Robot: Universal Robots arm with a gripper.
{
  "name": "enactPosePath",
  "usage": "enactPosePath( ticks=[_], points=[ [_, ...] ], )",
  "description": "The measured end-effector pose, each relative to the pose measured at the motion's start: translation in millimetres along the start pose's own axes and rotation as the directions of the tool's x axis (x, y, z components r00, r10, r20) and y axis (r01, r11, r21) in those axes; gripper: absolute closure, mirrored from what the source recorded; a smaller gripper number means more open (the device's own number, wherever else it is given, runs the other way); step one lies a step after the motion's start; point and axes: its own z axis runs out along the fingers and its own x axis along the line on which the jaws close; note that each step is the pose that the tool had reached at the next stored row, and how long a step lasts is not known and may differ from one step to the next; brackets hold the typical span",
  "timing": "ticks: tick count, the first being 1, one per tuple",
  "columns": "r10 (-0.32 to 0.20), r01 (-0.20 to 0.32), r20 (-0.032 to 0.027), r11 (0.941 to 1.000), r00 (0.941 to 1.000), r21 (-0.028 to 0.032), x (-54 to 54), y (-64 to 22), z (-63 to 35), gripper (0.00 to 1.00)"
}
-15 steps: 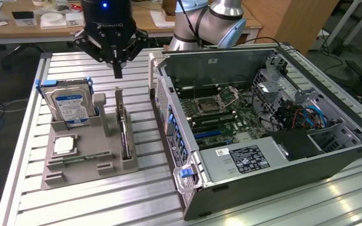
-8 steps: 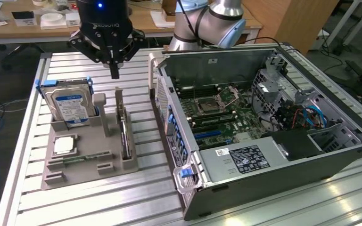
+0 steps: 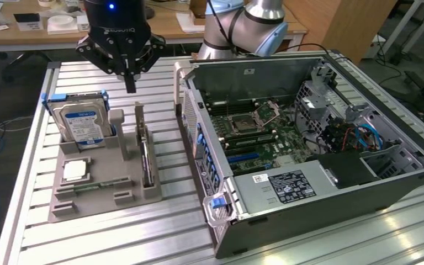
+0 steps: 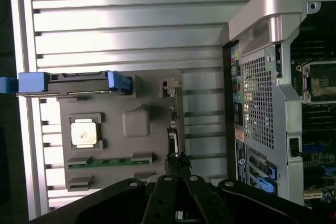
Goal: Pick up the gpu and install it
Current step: 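Reach for the gpu, then pick up the gpu and move the gpu toward the slot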
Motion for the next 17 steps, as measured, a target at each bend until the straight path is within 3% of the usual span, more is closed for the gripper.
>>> enactPosePath(
  ticks=[7,17],
  points=[
    [0.000,0.000,0.0000,1.0000,1.0000,0.0000,6.5,-1.1,-0.1,0.89],
    [-0.001,0.001,0.0000,1.0000,1.0000,0.0000,6.7,-1.1,-0.1,0.89]
  ],
)
